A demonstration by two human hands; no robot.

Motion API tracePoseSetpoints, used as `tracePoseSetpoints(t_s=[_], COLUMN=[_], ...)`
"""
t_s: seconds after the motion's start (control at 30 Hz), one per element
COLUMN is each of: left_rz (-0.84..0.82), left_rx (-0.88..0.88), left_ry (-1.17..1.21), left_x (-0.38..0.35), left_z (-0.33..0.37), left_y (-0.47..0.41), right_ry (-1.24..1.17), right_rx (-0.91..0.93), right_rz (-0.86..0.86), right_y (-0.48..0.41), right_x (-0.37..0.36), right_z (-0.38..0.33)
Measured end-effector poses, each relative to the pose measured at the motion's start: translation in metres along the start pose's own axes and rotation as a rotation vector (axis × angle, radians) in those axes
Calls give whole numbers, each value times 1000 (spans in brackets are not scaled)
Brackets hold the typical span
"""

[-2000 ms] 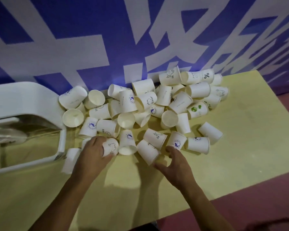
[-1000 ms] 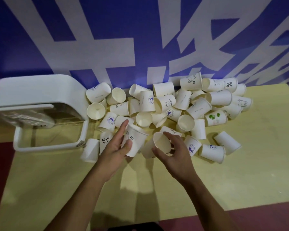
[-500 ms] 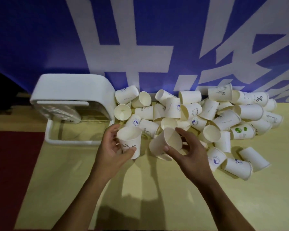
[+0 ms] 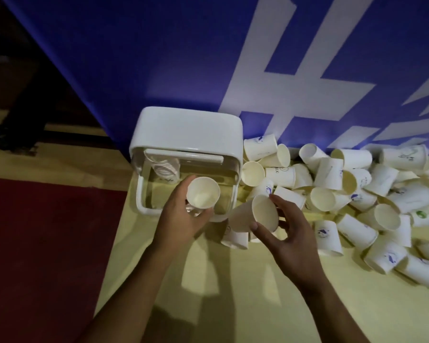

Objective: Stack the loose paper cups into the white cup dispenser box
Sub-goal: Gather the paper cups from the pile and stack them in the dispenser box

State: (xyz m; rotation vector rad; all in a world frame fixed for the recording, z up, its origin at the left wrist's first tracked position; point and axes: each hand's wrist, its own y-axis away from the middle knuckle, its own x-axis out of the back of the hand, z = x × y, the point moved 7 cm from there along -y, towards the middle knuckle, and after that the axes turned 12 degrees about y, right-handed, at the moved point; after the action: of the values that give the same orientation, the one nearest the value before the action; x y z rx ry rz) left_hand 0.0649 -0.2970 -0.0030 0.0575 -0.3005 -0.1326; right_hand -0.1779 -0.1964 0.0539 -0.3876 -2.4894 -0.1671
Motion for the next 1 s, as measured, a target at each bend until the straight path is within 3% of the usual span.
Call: tracePoseSetpoints(t_s=[0.3, 0.63, 1.0], left_rz=[-172, -258, -285], left_rx=[54, 195, 238], left_ry=[-185, -150, 19], left_x=[-32, -38, -14], left_z=[-29, -42, -47], left_y=[-41, -42, -22], right_ry=[40, 84, 155], right_rx=[-82, -78, 179], right_rz=[60, 61, 34], right_y=[10, 6, -31], right_x=[3, 11, -52], right_z=[11, 19, -38])
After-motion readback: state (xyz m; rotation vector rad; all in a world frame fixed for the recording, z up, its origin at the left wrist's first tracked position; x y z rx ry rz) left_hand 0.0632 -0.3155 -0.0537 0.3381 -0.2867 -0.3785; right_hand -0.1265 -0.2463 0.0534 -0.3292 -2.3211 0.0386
